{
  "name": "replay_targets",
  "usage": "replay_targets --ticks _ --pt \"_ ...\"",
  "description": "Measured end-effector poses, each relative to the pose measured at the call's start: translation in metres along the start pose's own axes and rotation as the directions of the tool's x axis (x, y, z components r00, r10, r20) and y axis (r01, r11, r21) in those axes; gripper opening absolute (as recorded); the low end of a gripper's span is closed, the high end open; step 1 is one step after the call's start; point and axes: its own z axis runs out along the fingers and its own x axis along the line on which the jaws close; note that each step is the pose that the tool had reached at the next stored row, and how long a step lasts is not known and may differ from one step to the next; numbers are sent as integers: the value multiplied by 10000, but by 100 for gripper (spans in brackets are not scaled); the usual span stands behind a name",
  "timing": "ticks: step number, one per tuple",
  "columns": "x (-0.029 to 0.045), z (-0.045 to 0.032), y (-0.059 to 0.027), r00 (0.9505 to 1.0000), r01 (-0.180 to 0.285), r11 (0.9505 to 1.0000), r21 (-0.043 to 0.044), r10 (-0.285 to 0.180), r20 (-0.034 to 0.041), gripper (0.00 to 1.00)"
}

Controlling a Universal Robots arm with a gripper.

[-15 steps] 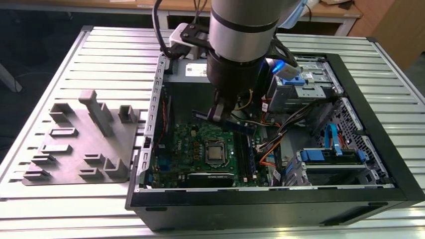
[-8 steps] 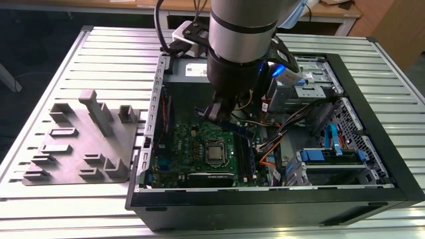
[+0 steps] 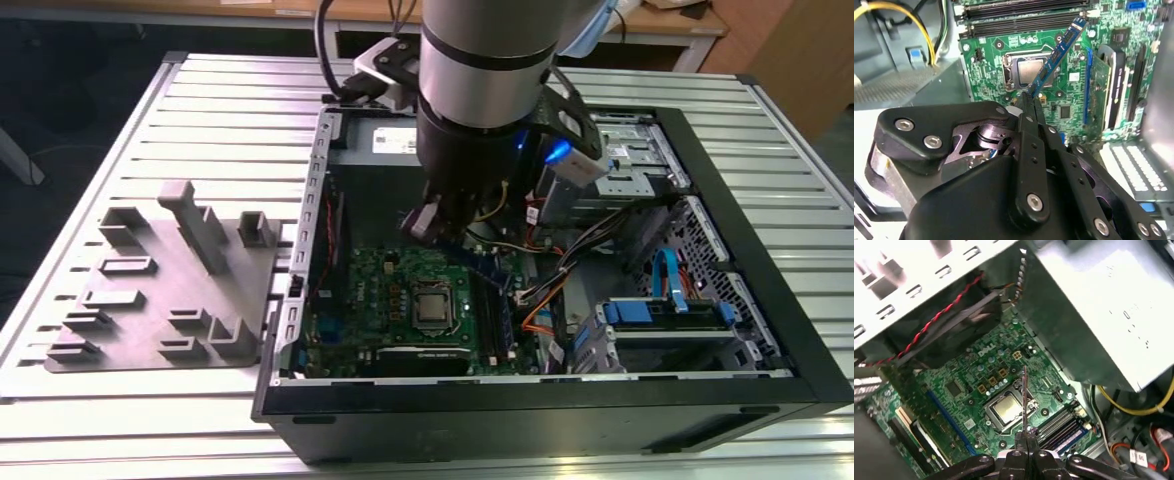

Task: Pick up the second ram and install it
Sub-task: 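Insert the second ram into the second slot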

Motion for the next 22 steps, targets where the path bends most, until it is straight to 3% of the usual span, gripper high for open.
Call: replay_targets --ticks 5,11,17,22 --pt "1 10 0 9960 -895 9960 52 895 45 8" --pt "1 22 -1 9802 -1977 9802 111 1976 104 8" --pt "2 38 -2 9528 -3033 9528 163 3030 171 8" --pt "3 52 -2 9214 -3884 9213 200 3879 230 8"
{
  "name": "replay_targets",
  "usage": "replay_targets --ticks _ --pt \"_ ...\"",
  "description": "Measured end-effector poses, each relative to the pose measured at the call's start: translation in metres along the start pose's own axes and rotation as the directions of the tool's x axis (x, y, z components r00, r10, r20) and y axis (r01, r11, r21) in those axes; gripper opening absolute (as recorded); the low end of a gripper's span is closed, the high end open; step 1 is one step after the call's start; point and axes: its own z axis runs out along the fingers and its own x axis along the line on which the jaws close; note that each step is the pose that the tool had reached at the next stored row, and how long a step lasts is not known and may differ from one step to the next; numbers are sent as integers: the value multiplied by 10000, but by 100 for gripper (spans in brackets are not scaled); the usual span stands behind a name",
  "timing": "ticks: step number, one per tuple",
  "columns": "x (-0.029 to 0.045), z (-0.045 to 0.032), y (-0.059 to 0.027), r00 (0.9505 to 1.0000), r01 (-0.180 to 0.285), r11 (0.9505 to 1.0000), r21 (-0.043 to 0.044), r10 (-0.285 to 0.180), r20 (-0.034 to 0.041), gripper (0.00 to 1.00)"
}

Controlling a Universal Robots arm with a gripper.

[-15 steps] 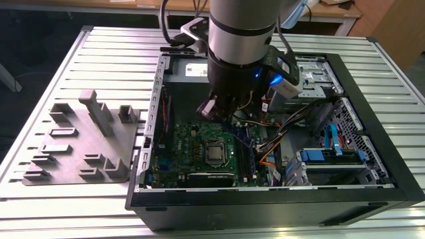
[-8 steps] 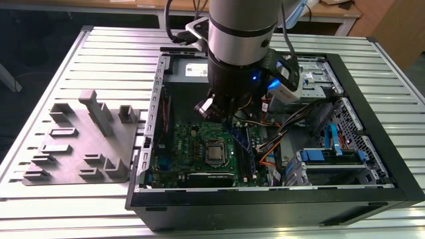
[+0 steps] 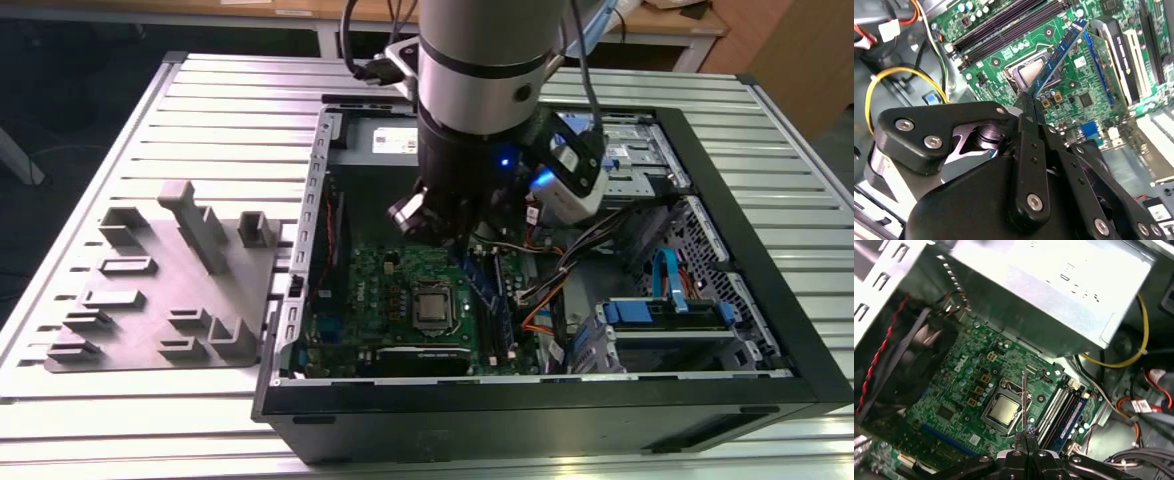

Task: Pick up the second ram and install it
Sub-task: 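Insert the second ram into the second slot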

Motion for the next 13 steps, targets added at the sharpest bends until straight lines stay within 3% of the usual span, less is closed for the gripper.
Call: replay_targets --ticks 4,7,10,13 --pt "1 11 0 9974 -718 9974 42 718 35 8" --pt "1 20 -1 9919 -1269 9919 74 1269 64 8" --pt "2 28 -1 9836 -1802 9836 102 1801 93 8" --pt "2 37 -2 9722 -2339 9722 130 2337 125 8"
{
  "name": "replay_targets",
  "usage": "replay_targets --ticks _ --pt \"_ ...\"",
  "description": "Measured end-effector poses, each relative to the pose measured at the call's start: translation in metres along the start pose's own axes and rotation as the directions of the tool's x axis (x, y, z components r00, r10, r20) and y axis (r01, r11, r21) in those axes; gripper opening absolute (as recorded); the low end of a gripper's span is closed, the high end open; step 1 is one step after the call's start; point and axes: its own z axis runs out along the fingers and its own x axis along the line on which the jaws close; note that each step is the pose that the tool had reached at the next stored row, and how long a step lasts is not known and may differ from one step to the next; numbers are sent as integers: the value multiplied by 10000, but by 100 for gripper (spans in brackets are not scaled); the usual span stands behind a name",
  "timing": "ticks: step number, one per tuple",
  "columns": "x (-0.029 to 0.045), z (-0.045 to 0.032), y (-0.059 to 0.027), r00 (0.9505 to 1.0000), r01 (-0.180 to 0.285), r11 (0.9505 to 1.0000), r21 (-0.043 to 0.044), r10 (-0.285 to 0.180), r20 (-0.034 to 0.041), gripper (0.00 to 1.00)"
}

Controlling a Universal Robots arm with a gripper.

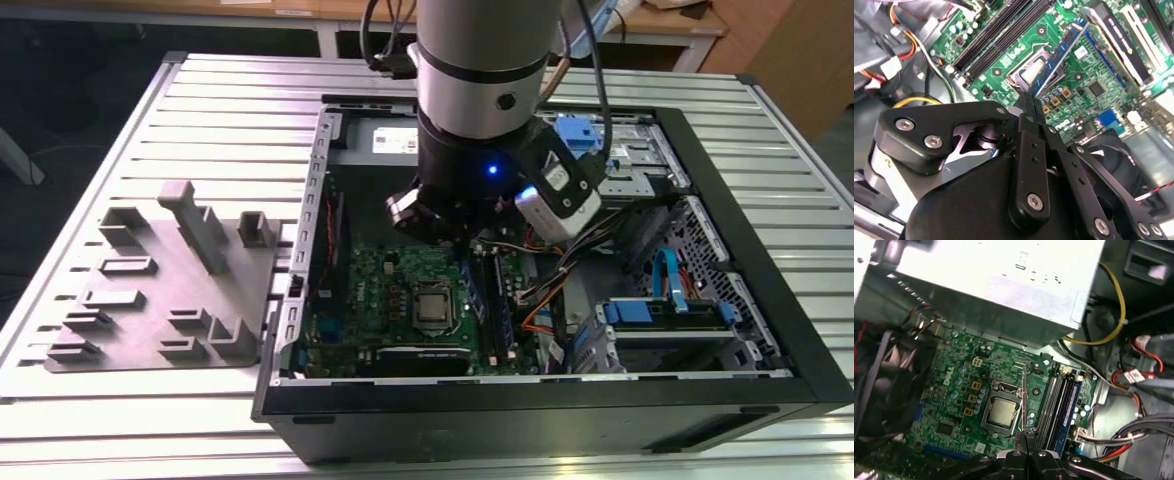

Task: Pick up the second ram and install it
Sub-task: 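Insert the second ram into the second slot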

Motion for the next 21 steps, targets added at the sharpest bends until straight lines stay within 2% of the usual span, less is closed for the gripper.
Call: replay_targets --ticks 3,6,10,14,19,21 --pt "0 9 0 9986 -536 9986 32 536 26 8" --pt "1 17 -1 9942 -1074 9942 63 1073 54 8" --pt "2 28 -1 9837 -1799 9836 102 1798 94 8" --pt "2 40 -2 9684 -2491 9684 137 2489 135 8" --pt "2 41 -2 9671 -2544 9670 138 2542 139 8" --pt "-21 47 -8 9670 -2546 9670 135 2544 139 8"
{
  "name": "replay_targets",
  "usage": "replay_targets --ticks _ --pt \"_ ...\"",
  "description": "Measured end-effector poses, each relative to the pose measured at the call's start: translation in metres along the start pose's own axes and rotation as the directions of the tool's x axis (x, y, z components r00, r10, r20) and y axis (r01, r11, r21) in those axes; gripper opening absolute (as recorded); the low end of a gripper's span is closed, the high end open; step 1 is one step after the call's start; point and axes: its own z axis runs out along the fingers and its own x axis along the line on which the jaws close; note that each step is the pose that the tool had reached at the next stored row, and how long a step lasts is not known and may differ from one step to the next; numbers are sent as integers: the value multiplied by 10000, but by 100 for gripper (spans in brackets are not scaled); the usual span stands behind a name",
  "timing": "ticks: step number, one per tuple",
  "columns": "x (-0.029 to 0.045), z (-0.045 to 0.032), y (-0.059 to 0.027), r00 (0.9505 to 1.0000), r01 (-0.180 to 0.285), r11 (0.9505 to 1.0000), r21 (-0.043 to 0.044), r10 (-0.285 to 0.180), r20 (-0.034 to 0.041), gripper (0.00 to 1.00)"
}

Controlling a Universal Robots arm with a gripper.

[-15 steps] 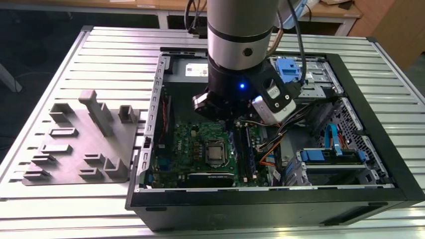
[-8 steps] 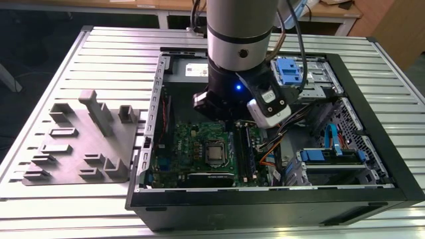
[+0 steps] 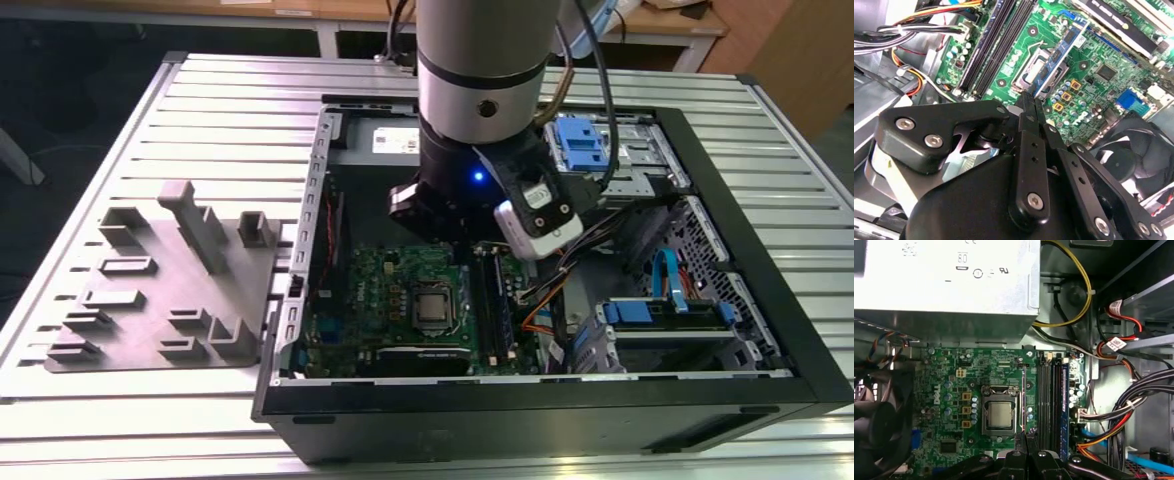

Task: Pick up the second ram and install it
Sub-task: 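Insert the second ram into the second slot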

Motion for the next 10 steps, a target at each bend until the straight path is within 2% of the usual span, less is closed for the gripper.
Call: replay_targets --ticks 4,10 --pt "-78 20 -1 10000 11 10000 2 -11 -9 8" --pt "-83 79 -4 9997 252 9997 -12 -252 -21 8"
